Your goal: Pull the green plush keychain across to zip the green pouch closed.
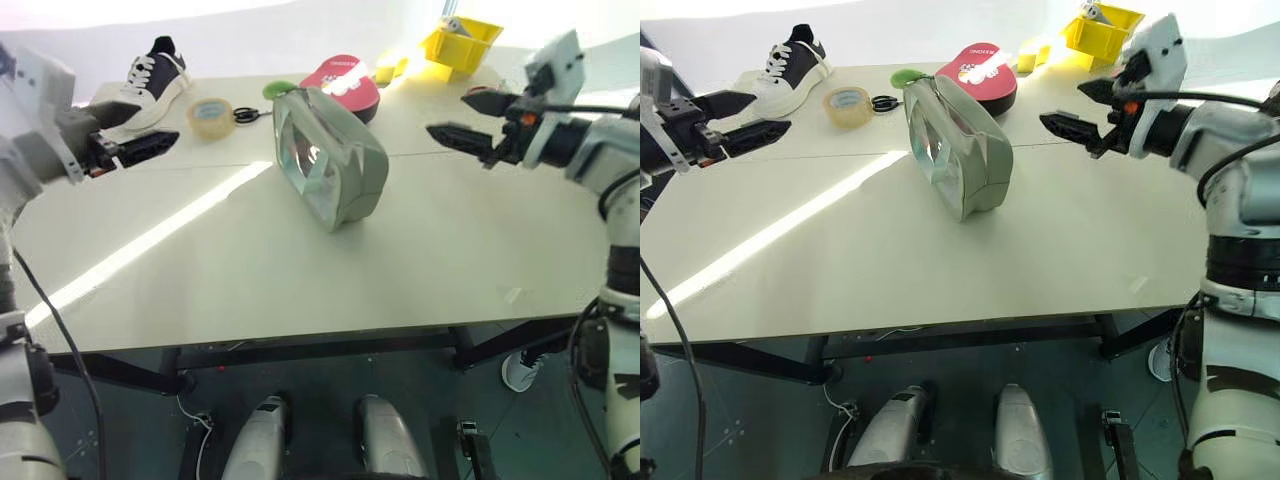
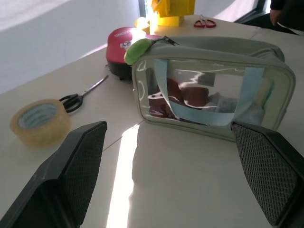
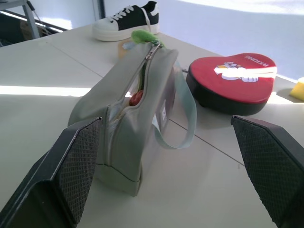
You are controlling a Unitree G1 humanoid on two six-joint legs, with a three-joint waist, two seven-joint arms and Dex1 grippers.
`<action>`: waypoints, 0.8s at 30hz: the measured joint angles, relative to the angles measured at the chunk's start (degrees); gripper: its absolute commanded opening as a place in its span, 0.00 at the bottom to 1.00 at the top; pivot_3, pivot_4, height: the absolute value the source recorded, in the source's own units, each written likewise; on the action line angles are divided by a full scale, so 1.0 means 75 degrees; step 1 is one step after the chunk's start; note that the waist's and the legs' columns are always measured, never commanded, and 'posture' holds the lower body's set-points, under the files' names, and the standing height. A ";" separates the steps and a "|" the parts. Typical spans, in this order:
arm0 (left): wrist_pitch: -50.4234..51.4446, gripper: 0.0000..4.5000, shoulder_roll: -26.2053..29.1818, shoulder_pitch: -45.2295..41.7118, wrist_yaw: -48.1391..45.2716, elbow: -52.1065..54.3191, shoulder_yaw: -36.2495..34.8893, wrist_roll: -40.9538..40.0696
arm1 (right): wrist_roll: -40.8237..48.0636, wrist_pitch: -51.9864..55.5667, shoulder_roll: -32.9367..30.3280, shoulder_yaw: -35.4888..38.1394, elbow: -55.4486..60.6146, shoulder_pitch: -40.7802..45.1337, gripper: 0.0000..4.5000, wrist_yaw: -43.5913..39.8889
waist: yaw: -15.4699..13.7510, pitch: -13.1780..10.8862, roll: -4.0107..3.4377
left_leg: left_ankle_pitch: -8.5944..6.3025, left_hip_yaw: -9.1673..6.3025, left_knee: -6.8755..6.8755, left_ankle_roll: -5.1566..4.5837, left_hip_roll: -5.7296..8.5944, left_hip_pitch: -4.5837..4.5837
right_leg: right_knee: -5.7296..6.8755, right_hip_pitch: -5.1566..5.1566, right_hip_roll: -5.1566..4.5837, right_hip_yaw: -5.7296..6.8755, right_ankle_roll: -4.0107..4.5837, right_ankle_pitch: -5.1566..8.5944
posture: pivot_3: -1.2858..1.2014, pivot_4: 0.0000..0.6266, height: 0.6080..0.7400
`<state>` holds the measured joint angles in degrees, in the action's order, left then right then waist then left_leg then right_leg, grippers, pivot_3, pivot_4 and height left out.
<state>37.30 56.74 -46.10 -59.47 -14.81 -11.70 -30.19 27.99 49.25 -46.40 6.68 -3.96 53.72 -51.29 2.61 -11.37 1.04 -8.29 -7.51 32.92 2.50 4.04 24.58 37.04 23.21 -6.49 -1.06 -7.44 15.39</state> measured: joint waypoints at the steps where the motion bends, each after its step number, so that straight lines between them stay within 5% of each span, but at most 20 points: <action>1: 0.0000 0.99 0.0002 -0.0008 -0.0024 -0.0028 0.0006 0.0009 | 0.0014 0.0031 0.0001 -0.0023 0.0002 0.0000 1.00 -0.0014 | -0.0003 0.0000 0.0000 | 0.0000 0.0000 0.0000 0.0000 0.0000 0.0002 | 0.0001 0.0001 -0.0001 0.0000 0.0000 0.0000 | 0.52 0.24 1.00; 14: -0.0019 0.99 -0.0461 -0.0199 -0.0015 0.0284 0.0203 0.0128 | -0.0129 0.0225 0.0578 -0.0517 0.0666 -0.0111 1.00 0.0779 | -0.0013 -0.0001 0.0001 | 0.0002 -0.0002 0.0013 0.0000 0.0005 0.0049 | 0.0004 0.0042 -0.0006 0.0001 -0.0026 -0.0015 | 0.52 0.24 1.00; 24: -0.0254 0.99 -0.0744 -0.1029 -0.0562 0.1028 0.1149 0.0369 | -0.0720 0.0224 0.1700 -0.1771 0.0367 0.1088 1.00 0.1185 | -0.0007 -0.0001 0.0002 | 0.0004 0.0000 0.0012 0.0001 0.0009 0.0049 | 0.0009 0.0044 -0.0003 0.0001 -0.0027 -0.0016 | 0.52 0.24 1.00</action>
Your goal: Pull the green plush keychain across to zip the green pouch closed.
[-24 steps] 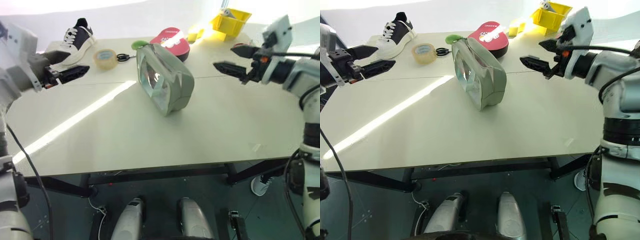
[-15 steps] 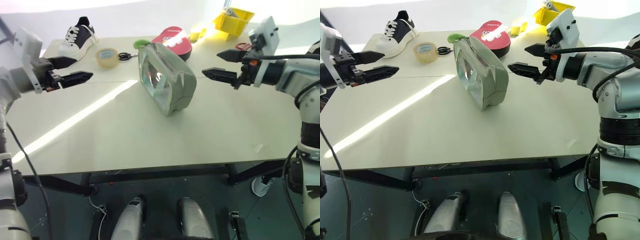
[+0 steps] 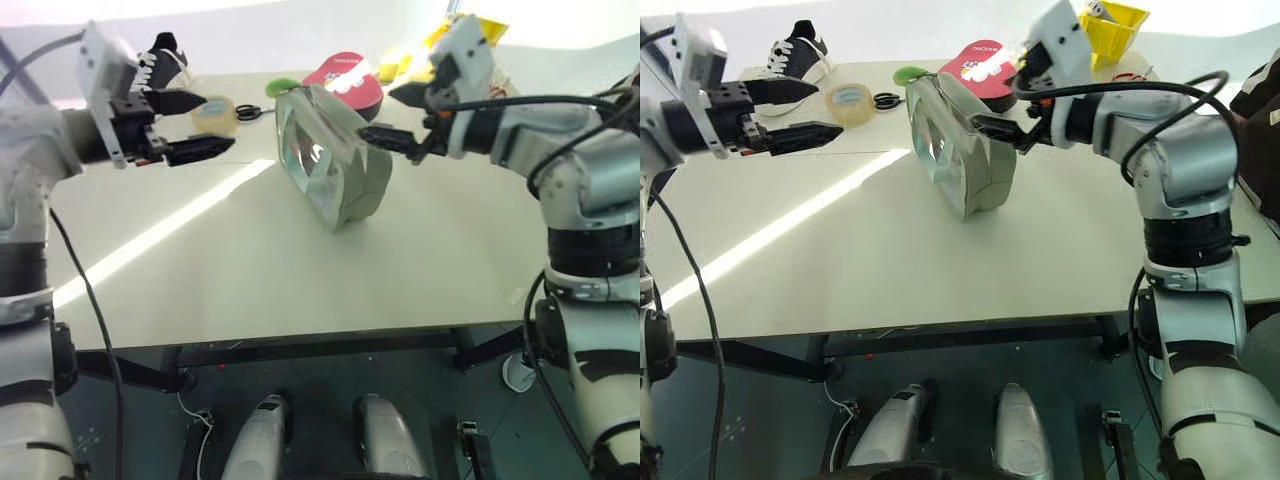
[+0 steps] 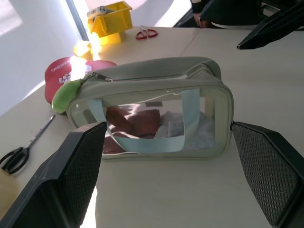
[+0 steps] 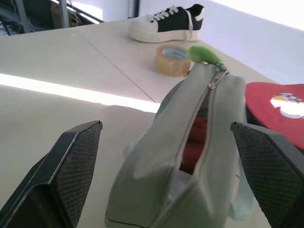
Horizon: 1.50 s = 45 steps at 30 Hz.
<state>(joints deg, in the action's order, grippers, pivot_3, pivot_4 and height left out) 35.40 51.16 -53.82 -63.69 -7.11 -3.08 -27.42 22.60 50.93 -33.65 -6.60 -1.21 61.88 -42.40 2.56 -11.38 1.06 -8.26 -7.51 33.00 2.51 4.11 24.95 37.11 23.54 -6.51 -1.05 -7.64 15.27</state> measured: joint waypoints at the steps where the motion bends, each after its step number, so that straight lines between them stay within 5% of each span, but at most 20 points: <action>1: -0.0083 0.99 -0.0034 0.0000 -0.0032 0.0023 0.0059 0.0081 | -0.0115 -0.0035 0.0179 -0.0138 -0.0181 0.0019 1.00 0.0026 | 0.0004 0.0000 0.0000 | 0.0000 0.0000 0.0001 0.0000 0.0000 0.0000 | 0.0002 0.0000 0.0001 0.0000 0.0000 0.0000 | 0.52 0.24 1.00; 11: 0.0107 0.99 -0.0062 0.0576 -0.0041 0.0963 0.0128 -0.0013 | -0.1502 -0.1691 0.1226 -0.0970 -0.2309 0.0170 1.00 0.0306 | 0.0015 0.0000 0.0000 | 0.0002 -0.0004 0.0001 0.0000 0.0000 0.0002 | 0.0013 0.0006 0.0006 -0.0001 0.0000 -0.0001 | 0.52 0.24 1.00; 20: 0.0189 1.00 0.0199 0.0917 0.0235 0.1116 -0.0378 -0.0051 | -0.1738 -0.2508 0.1293 -0.0971 -0.2760 0.0304 0.03 -0.0443 | 0.0016 0.0000 -0.0001 | 0.0002 -0.0010 0.0004 0.0001 -0.0001 0.0001 | 0.0015 0.0005 0.0014 0.0000 0.0000 -0.0001 | 0.52 0.24 1.00; 31: 0.0282 1.00 0.0837 0.1636 0.0277 0.0750 -0.1079 -0.0115 | -0.1439 -0.5770 0.0308 -0.1003 -0.3344 0.0316 0.01 -0.4751 | 0.0146 -0.0002 -0.0002 | 0.0002 -0.0010 0.0006 0.0001 -0.0003 -0.0001 | 0.0014 -0.0003 0.0016 0.0004 -0.0001 -0.0001 | 0.52 0.24 1.00; 37: 0.0629 1.00 0.0849 0.2164 0.0266 0.1320 -0.1203 -0.0430 | -0.1779 -0.7180 0.0283 -0.1036 -0.3899 0.0050 0.01 -0.5041 | 0.0165 -0.0001 -0.0001 | 0.0004 -0.0016 0.0006 0.0005 -0.0005 -0.0003 | 0.0017 -0.0003 0.0016 0.0003 -0.0001 -0.0001 | 0.52 0.24 1.00; 45: 0.0741 1.00 0.0992 0.2081 0.0332 0.1304 -0.1260 -0.0510 | -0.1647 -0.6536 0.0416 -0.0829 -0.3552 0.0027 0.01 -0.4867 | 0.0182 -0.0001 -0.0002 | 0.0007 -0.0017 0.0007 0.0010 -0.0005 -0.0007 | 0.0028 -0.0001 0.0017 0.0002 0.0000 -0.0001 | 0.52 0.24 1.00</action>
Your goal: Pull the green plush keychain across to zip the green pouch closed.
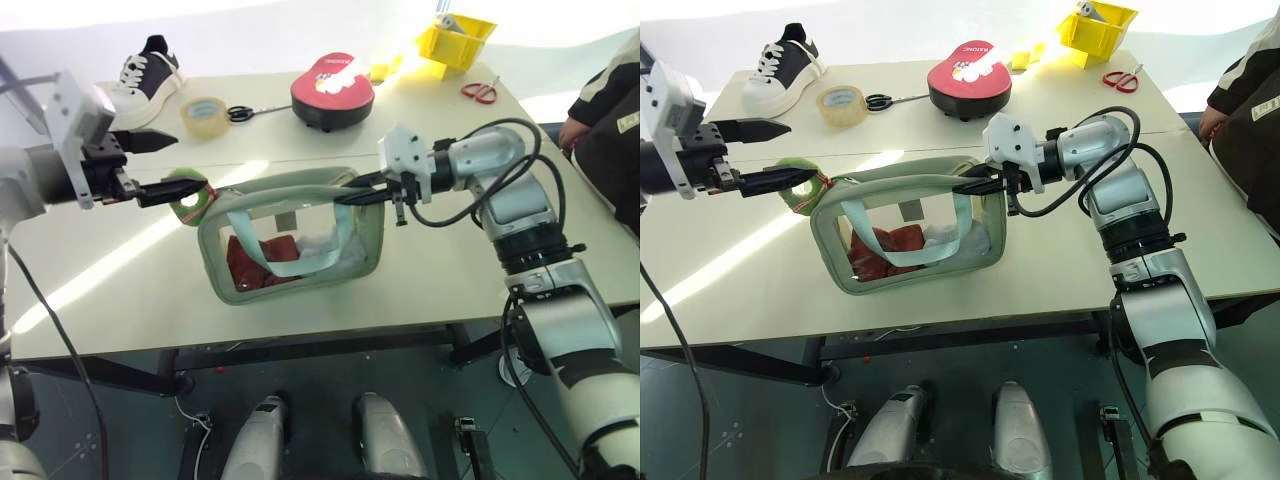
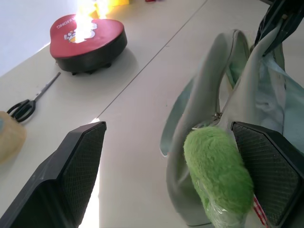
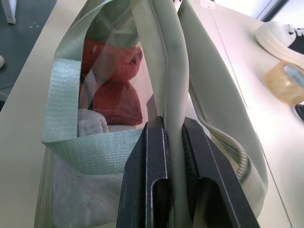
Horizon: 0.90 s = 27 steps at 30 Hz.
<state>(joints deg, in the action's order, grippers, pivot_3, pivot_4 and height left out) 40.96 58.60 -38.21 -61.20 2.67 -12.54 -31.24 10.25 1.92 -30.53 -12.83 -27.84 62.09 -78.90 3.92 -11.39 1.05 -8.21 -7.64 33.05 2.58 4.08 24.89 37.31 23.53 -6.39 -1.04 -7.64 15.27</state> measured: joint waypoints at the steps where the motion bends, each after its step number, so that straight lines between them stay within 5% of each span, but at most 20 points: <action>1: 0.0000 1.00 0.0000 -0.0053 0.0004 -0.0052 0.0000 -0.0001 | 0.0012 0.0109 0.0031 0.0026 0.0023 0.0086 0.01 0.0050 | 0.0001 0.0000 0.0000 | 0.0000 0.0000 0.0000 0.0000 0.0000 0.0000 | 0.0000 0.0000 0.0000 0.0000 0.0000 0.0000 | 0.52 0.24 1.00; 27: -0.0175 1.00 -0.0006 -0.0434 -0.0157 -0.0492 0.0302 0.0108 | -0.0220 -0.0750 -0.0077 0.0113 0.0160 -0.0409 0.01 0.0132 | -0.0002 0.0000 -0.0001 | 0.0000 0.0002 -0.0001 0.0000 0.0001 0.0000 | 0.0001 -0.0002 -0.0001 -0.0001 0.0000 0.0000 | 0.52 0.24 1.00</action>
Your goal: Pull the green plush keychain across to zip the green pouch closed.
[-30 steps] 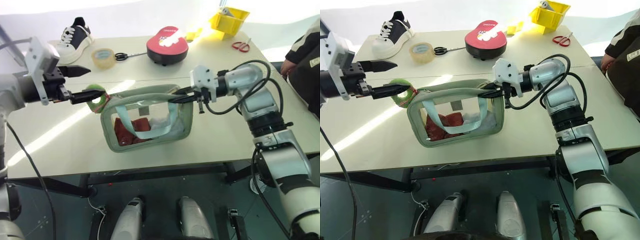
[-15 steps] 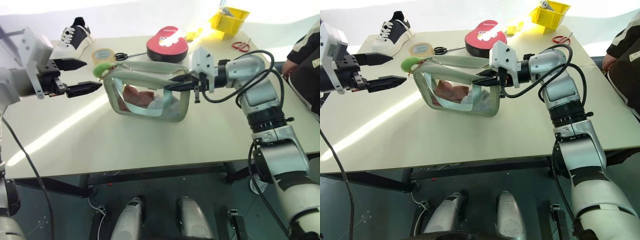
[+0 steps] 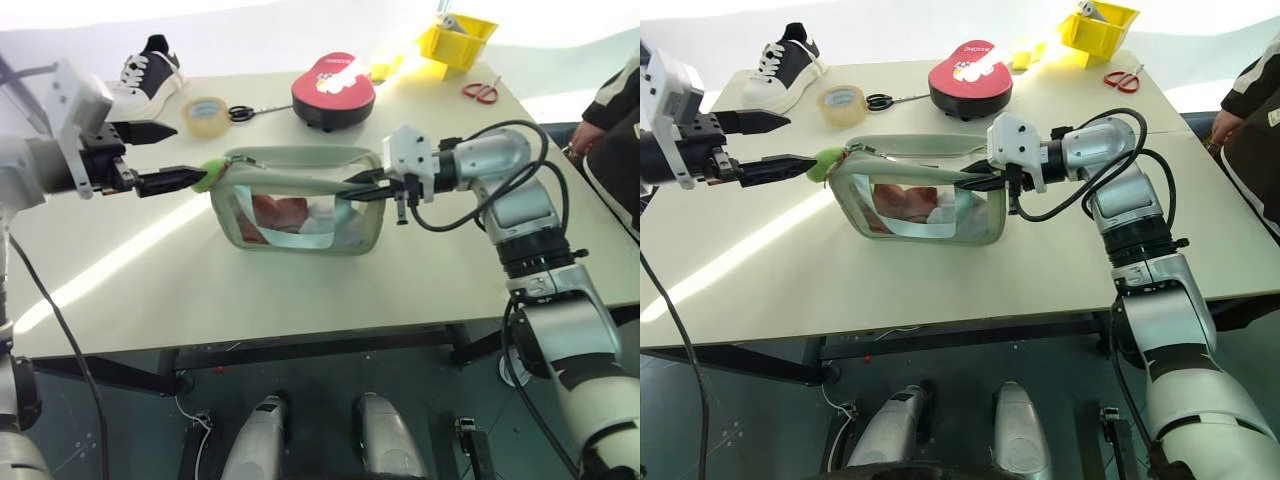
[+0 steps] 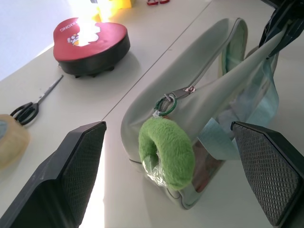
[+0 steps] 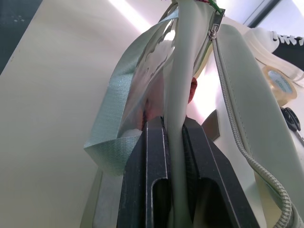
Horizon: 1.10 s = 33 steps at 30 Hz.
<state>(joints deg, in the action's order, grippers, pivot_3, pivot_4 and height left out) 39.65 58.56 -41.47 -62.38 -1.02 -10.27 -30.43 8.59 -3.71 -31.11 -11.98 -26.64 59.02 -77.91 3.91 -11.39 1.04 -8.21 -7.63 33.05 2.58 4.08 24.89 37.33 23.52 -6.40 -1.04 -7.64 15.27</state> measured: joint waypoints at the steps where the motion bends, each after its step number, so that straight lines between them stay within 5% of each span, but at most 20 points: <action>1: 0.0000 1.00 0.0000 0.0000 0.0000 0.0000 0.0002 0.0001 | -0.0013 -0.0033 -0.0001 0.0000 -0.0002 -0.0024 0.01 0.0008 | 0.0001 0.0000 0.0000 | 0.0000 0.0000 0.0000 0.0000 0.0000 0.0000 | 0.0000 0.0000 0.0000 0.0000 0.0000 0.0000 | 0.52 0.24 1.00; 2: 0.0000 1.00 0.0000 0.0001 -0.0001 0.0000 0.0004 0.0001 | -0.0028 -0.0049 -0.0001 0.0000 -0.0004 -0.0041 0.01 0.0020 | 0.0000 0.0000 0.0000 | 0.0000 0.0000 0.0001 0.0000 0.0000 0.0000 | 0.0000 0.0000 0.0000 0.0000 0.0000 0.0000 | 0.52 0.24 1.00; 5: -0.0003 1.00 0.0001 0.0036 -0.0007 0.0021 0.0027 0.0012 | -0.0069 -0.0040 0.0000 0.0000 -0.0029 -0.0044 0.23 0.0037 | 0.0005 0.0000 0.0000 | 0.0000 0.0000 0.0001 0.0000 0.0000 0.0000 | 0.0001 0.0000 0.0000 0.0000 0.0000 0.0000 | 0.52 0.24 1.00; 12: -0.0228 1.00 -0.0046 0.0489 0.0001 0.0152 0.0263 0.0332 | -0.0076 0.0063 -0.0037 0.0001 -0.0114 -0.0044 0.99 0.0047 | -0.0003 0.0000 0.0000 | 0.0000 0.0000 0.0002 0.0000 0.0000 0.0000 | 0.0002 0.0000 0.0000 -0.0001 0.0000 0.0000 | 0.52 0.24 1.00; 26: -0.0440 1.00 -0.0413 0.0462 0.0128 -0.0088 0.0431 0.0615 | 0.0453 0.1442 -0.0860 0.0580 0.1531 -0.0561 0.99 0.0044 | -0.0036 0.0000 0.0001 | 0.0000 0.0000 0.0004 0.0000 -0.0002 -0.0002 | 0.0002 -0.0002 -0.0001 0.0000 0.0001 0.0000 | 0.52 0.24 1.00; 33: -0.0861 1.00 -0.0805 0.0056 0.0125 -0.0699 0.0846 0.0925 | 0.0184 0.1134 -0.0753 0.0464 0.1180 -0.1011 0.20 0.0415 | -0.0107 0.0001 0.0001 | 0.0000 0.0003 0.0009 0.0000 0.0002 -0.0002 | 0.0001 -0.0005 -0.0004 0.0000 0.0000 0.0000 | 0.52 0.24 1.00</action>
<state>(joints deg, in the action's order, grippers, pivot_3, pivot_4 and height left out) 33.19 52.52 -41.04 -61.44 -6.26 -3.92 -23.49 9.97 4.80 -36.76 -8.50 -17.79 51.44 -74.79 3.11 -11.39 1.05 -8.21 -7.61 33.12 2.58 4.10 24.87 37.34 23.48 -6.43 -1.05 -7.64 15.27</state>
